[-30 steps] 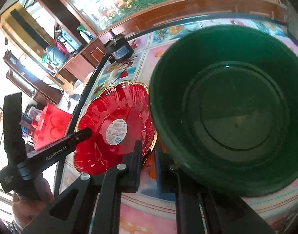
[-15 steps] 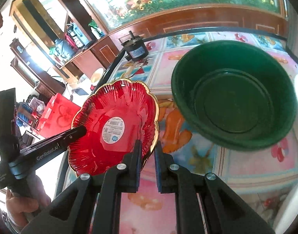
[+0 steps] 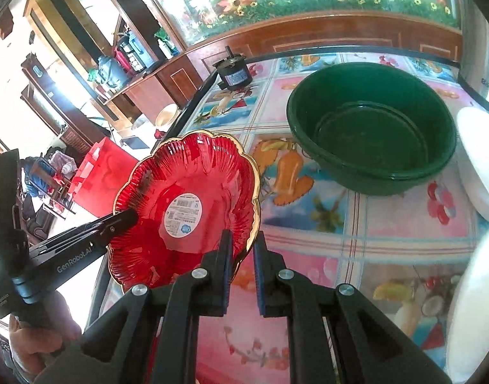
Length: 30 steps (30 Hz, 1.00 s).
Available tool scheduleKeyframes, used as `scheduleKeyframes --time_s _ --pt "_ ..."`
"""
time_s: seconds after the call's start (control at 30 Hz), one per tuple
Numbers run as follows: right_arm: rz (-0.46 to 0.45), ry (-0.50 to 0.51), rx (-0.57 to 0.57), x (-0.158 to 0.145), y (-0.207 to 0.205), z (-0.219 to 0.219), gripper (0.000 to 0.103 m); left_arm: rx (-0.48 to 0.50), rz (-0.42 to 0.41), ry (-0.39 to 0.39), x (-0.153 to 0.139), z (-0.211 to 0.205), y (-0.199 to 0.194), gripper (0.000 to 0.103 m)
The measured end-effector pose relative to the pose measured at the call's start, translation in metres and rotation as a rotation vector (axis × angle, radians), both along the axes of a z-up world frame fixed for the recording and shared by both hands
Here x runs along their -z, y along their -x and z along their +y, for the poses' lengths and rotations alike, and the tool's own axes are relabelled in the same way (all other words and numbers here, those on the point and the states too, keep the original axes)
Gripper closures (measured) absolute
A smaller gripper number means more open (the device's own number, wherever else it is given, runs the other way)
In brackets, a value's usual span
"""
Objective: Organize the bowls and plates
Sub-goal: 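Carry the smaller red plate with the left gripper over the large red plate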
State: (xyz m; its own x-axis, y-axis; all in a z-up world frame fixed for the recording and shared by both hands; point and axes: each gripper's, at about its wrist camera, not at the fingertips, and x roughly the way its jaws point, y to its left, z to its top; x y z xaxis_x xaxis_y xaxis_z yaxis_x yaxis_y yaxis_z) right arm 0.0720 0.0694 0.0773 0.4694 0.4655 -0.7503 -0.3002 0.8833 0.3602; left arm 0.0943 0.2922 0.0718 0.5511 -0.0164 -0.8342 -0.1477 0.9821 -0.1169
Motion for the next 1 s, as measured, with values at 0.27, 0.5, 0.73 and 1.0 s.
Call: scheduleKeyframes --time_s 0.27,0.5,0.73,1.0 --pt "-0.025 -0.004 -0.01 -0.009 0.026 -0.004 0.092 0.011 -0.043 -0.009 -0.02 -0.006 0.033 0.085" --pt "-0.051 0.006 -0.027 -0.016 0.052 -0.007 0.091 0.014 -0.047 0.008 -0.023 -0.009 0.063 0.085" --pt "-0.07 0.024 -0.049 -0.018 0.078 -0.009 0.091 0.009 -0.053 0.033 -0.022 -0.012 0.098 0.086" --pt "-0.083 0.038 -0.081 -0.013 0.113 -0.006 0.089 -0.01 -0.07 0.016 -0.025 -0.014 0.139 0.085"
